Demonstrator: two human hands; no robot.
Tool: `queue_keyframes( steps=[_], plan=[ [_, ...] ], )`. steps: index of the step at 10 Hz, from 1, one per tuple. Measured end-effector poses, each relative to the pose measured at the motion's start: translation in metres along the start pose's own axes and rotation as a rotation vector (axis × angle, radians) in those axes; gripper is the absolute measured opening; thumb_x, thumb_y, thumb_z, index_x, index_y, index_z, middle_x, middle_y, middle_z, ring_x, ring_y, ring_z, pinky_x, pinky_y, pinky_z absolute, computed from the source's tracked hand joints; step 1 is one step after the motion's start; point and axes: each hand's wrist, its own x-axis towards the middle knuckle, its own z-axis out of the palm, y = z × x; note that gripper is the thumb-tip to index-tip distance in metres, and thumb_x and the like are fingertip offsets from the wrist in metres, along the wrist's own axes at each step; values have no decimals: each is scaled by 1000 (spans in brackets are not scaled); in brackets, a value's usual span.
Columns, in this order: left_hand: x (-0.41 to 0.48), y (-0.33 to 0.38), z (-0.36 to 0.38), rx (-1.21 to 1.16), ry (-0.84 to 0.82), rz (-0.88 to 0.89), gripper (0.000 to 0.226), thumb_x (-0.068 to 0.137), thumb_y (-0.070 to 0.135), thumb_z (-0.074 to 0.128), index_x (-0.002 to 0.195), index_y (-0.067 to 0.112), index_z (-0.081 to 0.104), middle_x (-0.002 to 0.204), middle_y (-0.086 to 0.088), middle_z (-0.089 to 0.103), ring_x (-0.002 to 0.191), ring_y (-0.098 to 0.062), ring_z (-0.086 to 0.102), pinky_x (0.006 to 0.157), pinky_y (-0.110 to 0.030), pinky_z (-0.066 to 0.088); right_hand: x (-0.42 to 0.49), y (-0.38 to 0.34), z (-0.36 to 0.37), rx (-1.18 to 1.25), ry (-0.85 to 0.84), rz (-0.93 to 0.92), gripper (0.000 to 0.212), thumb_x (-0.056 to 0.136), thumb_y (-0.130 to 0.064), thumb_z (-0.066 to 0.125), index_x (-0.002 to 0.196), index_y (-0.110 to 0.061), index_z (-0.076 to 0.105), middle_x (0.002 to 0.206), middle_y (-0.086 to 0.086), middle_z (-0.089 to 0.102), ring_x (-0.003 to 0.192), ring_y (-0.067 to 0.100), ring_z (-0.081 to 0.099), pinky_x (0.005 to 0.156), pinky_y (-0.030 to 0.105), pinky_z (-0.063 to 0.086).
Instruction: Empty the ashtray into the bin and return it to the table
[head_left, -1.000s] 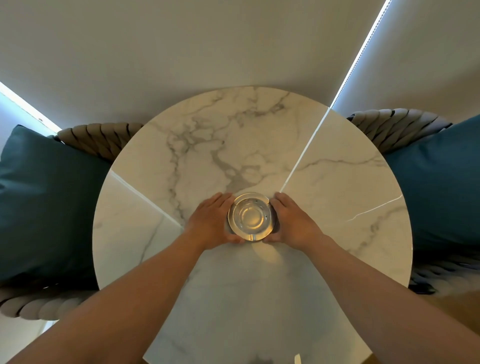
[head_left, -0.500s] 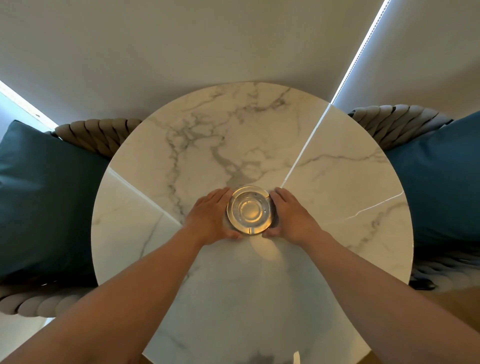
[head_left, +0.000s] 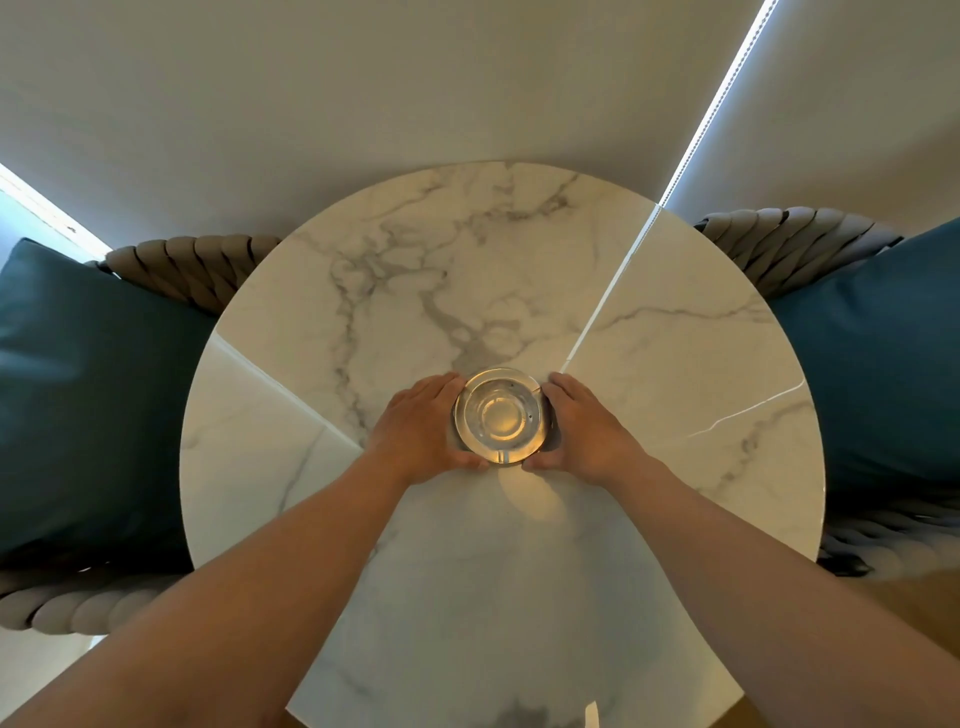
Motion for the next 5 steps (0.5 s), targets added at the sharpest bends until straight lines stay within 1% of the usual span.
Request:
queue_keyframes(
  steps=[2, 3, 4, 5],
  plan=[
    [-2, -1, 0, -34, 10, 6, 110, 53, 65, 83, 144, 25, 36, 145, 7, 46, 137, -17, 39, 111, -37, 34, 2, 0, 1, -8, 2, -5, 101, 56, -40, 93, 137, -5, 43, 142, 10, 39, 134, 21, 32, 93, 11, 19],
    [-1, -1, 1, -41, -4, 3, 110, 52, 66, 83, 142, 26, 35, 145, 6, 47, 136, -17, 40, 110, -38, 35, 2, 1, 2, 2, 20, -22, 101, 52, -36, 94, 135, -9, 44, 137, 6, 43, 130, 19, 36, 94, 14, 25],
    [-3, 0, -2, -52, -13, -19, 115, 50, 65, 84, 144, 25, 30, 148, 4, 43, 138, -18, 38, 112, -36, 32, 1, -2, -2, 6, 12, -16, 97, 50, -32, 93, 132, -13, 44, 132, 2, 44, 126, 18, 39, 93, 23, 35],
    [-8, -1, -2, -48, -42, -36, 124, 51, 66, 84, 150, 23, 22, 156, 2, 34, 143, -19, 32, 115, -34, 27, -5, -1, -3, -3, -15, 7, 95, 54, -32, 93, 133, -14, 43, 136, 1, 43, 128, 18, 39, 97, 29, 39]
  ],
)
